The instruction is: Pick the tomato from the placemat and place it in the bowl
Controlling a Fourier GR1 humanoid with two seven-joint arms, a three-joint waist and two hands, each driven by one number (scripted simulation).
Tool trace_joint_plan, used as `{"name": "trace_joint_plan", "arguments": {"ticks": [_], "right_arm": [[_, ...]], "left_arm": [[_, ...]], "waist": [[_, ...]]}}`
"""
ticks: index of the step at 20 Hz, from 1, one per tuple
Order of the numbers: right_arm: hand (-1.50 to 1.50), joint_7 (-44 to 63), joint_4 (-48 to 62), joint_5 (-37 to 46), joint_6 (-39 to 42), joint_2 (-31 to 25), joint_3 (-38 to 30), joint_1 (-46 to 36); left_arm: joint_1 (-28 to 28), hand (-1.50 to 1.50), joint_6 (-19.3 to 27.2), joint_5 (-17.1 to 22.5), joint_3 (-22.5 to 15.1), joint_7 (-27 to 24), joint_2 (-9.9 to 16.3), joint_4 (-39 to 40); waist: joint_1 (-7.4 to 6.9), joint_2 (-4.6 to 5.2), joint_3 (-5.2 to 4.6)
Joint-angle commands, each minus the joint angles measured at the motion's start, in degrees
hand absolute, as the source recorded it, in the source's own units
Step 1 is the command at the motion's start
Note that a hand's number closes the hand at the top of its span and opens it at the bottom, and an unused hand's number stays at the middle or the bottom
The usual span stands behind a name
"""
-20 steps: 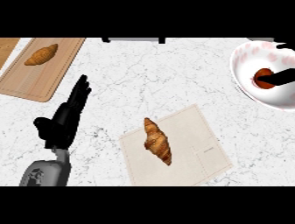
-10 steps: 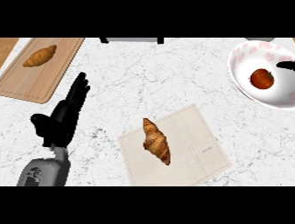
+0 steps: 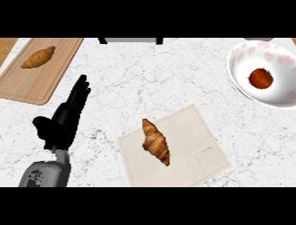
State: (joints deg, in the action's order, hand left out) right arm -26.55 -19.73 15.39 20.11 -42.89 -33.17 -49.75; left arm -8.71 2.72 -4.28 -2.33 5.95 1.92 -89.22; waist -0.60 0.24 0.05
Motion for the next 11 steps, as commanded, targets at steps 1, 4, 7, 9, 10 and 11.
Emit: {"name": "trace_joint_plan", "arguments": {"ticks": [1, 4, 7, 9, 10, 11], "right_arm": [[-1.5, -3.11, 1.01, -3.3, 8.22, -3.15, -1.74, 3.92], [-1.5, -5.08, 1.78, -3.31, 10.06, -4.25, -0.92, 5.13], [-1.5, -10.18, 1.55, -2.65, 11.09, -3.02, 0.37, 9.03], [-1.5, -9.64, 0.24, -2.74, 12.57, -3.71, 1.35, 9.53], [-1.5, -6.11, 1.85, -2.93, 12.48, -5.66, 1.12, 5.87], [-1.5, -10.51, 2.58, -3.28, 12.09, -5.37, 0.42, 9.85]], "left_arm": [[-0.15, 0.0, 0.37, -0.15, 0.56, 2.3, 0.67, -1.94], [1.01, 0.0, 0.08, -0.47, -0.09, -1.8, -0.27, 1.02], [-1.73, 0.0, -1.46, 1.27, 1.38, 2.02, 1.33, -1.12], [-1.34, 0.0, -1.87, 2.13, 2.67, -0.41, 1.51, 1.39], [0.89, 0.0, -0.21, -0.19, -0.06, 0.01, -0.06, -1.1], [1.05, 0.0, -2.23, 0.8, 2.06, -4.73, 1.79, 3.65]], "waist": [[0.08, -0.06, 0.02], [-0.16, 0.06, 0.02], [-0.11, 0.06, 0.03], [0.08, -0.02, -0.01], [-0.42, 0.07, 0.02], [-0.24, 0.17, 0.03]]}}
